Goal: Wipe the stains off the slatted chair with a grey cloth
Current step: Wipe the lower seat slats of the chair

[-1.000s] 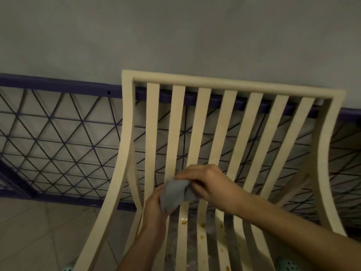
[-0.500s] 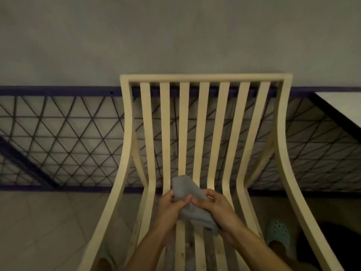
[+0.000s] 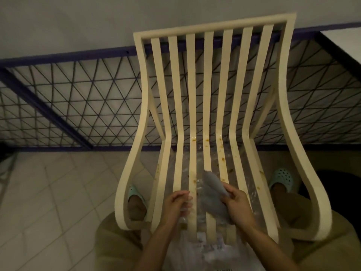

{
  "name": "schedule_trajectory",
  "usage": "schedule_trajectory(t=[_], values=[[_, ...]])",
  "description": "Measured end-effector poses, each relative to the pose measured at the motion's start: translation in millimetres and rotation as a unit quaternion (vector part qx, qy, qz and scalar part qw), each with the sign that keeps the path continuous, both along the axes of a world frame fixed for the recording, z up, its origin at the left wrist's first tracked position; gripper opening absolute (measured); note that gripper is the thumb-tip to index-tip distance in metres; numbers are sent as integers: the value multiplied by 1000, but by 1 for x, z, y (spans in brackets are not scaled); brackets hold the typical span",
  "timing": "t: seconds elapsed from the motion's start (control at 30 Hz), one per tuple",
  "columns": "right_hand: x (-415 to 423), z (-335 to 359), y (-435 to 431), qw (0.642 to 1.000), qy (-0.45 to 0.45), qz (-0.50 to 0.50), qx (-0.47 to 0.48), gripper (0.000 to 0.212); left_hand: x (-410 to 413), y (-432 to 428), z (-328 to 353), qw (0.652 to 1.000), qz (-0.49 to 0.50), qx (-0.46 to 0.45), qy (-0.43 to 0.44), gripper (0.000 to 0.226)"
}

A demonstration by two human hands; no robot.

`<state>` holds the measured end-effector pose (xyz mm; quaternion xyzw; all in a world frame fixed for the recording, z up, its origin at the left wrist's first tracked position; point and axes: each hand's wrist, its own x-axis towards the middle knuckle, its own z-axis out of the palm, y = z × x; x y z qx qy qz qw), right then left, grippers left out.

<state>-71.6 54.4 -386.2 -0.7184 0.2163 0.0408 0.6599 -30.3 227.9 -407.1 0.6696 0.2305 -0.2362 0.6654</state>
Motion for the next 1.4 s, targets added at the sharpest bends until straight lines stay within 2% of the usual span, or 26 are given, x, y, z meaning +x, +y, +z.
schedule_trajectory(t=[0.1, 0.17, 0.27, 0.37, 0.47, 0.53, 0.63, 0.73, 0.8, 0.9, 0.93, 1.0, 1.1, 1.13, 1.23, 1.3, 1.4], values=[[-13, -3, 13, 994, -45, 24, -100, 43, -23, 11, -4, 1000, 12, 17, 6, 9], [-22, -11, 29, 994, -30, 23, -102, 38, -37, 11, -7, 999, -35, 10, -1, 13], [-44, -15, 59, 999, 17, 7, 34, 32, -62, 9, -12, 991, -128, 17, -38, 29], [-44, -6, 68, 976, 19, -41, 211, 38, -61, 14, -18, 981, -141, 69, -115, 41], [-40, -9, 65, 969, 35, -26, 244, 36, -55, 20, -21, 974, -133, 102, -150, 50], [-39, -19, 64, 985, 28, -6, 170, 37, -54, 23, -21, 974, -107, 123, -157, 49], [-37, -28, 58, 998, -1, 19, -66, 49, -50, 21, -20, 968, -72, 180, -158, 46], [-49, -39, 72, 979, -37, 117, -165, 48, -58, 19, -26, 957, -102, 224, -155, 38], [-60, -56, 89, 958, -25, 198, -205, 42, -71, 21, -36, 943, -142, 259, -151, 33], [-63, -82, 95, 914, -52, 257, -309, 41, -76, 20, -47, 935, -168, 278, -143, 41], [-58, -83, 91, 914, -50, 250, -315, 39, -70, 17, -46, 936, -167, 275, -143, 41], [-54, -97, 90, 945, -38, 203, -254, 34, -61, 16, -47, 938, -168, 265, -144, 38], [-54, -107, 89, 962, -42, 197, -182, 32, -55, 24, -51, 939, -171, 267, -134, 31], [-54, -102, 88, 963, -36, 186, -193, 28, -55, 27, -54, 940, -168, 267, -132, 29], [-45, -88, 91, 927, -74, 195, -313, 18, -55, 35, -62, 943, -170, 262, -115, 29], [-39, -87, 97, 935, -81, 207, -277, 26, -53, 40, -64, 941, -179, 264, -115, 30], [-28, -97, 95, 957, -61, 178, -219, 23, -48, 42, -66, 939, -189, 257, -126, 27]])
